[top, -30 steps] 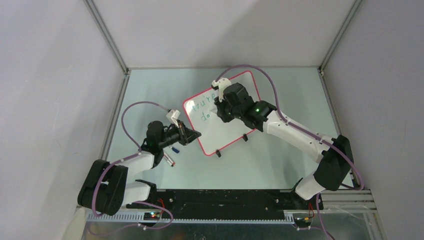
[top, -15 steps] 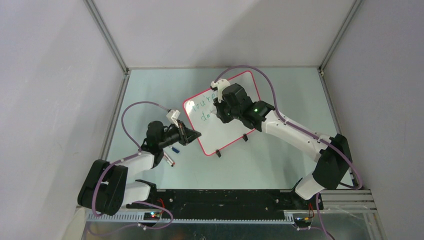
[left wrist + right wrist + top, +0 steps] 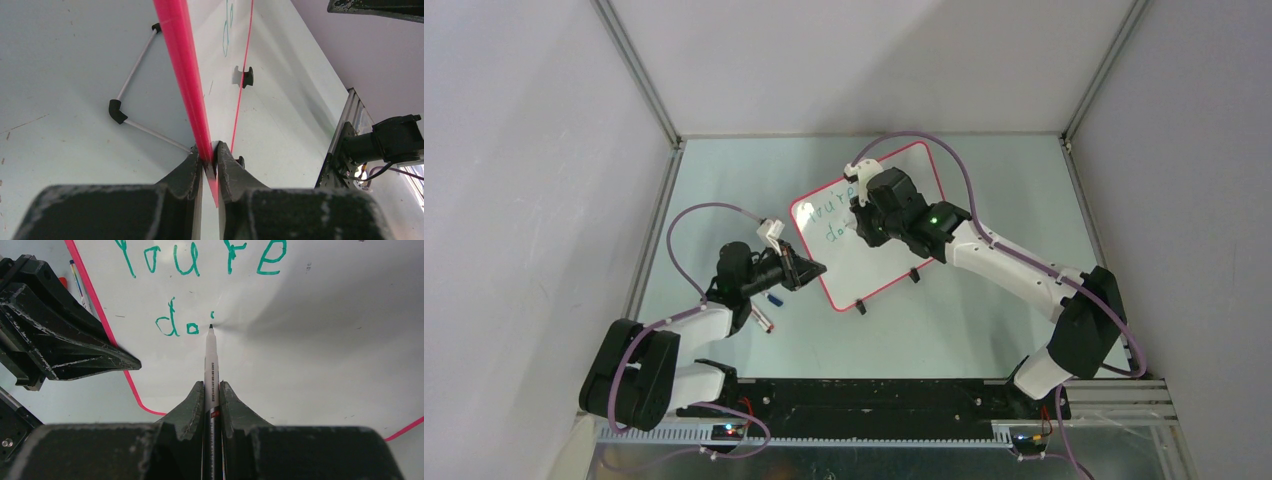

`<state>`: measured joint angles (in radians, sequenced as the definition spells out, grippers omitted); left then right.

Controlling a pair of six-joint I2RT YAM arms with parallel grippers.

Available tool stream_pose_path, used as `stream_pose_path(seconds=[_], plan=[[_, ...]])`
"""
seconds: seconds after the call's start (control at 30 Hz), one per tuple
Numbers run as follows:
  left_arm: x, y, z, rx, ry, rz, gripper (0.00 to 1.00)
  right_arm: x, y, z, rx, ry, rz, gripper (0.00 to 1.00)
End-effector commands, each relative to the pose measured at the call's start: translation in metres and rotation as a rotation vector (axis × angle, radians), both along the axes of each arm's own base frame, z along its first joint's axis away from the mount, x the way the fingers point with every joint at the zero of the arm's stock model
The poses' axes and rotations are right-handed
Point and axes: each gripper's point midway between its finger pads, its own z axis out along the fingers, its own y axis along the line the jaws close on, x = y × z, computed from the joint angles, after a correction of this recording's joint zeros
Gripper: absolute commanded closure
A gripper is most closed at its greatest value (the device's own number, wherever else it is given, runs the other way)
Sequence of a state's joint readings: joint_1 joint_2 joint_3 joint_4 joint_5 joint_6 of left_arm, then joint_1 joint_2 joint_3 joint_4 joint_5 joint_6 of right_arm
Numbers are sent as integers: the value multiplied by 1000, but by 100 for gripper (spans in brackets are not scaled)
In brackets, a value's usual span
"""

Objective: Write a sentence on the whiteboard

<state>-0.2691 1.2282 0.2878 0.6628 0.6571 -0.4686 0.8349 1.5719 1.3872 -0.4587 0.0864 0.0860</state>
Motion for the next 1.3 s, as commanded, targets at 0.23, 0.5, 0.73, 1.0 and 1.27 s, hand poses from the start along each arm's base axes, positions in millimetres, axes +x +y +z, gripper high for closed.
stream_pose_path(seconds=[0.23, 0.5, 0.73, 1.0, 1.27], plan=[[7, 10, -15, 89, -13, 41, 93, -4, -3, -5, -11, 12, -9, 100], [7, 10, -16, 89, -11, 41, 93, -10, -6, -12, -24, 26, -12, 100], [7, 10, -15, 89, -13, 42, 93, -9, -5, -6, -12, 9, -7, 100], [8, 10, -16, 90, -12, 43, 93, -6, -8, 23, 53, -49, -8, 100], [8, 10, -15, 90, -14, 41, 93, 0, -6, 23, 52, -47, -12, 100]])
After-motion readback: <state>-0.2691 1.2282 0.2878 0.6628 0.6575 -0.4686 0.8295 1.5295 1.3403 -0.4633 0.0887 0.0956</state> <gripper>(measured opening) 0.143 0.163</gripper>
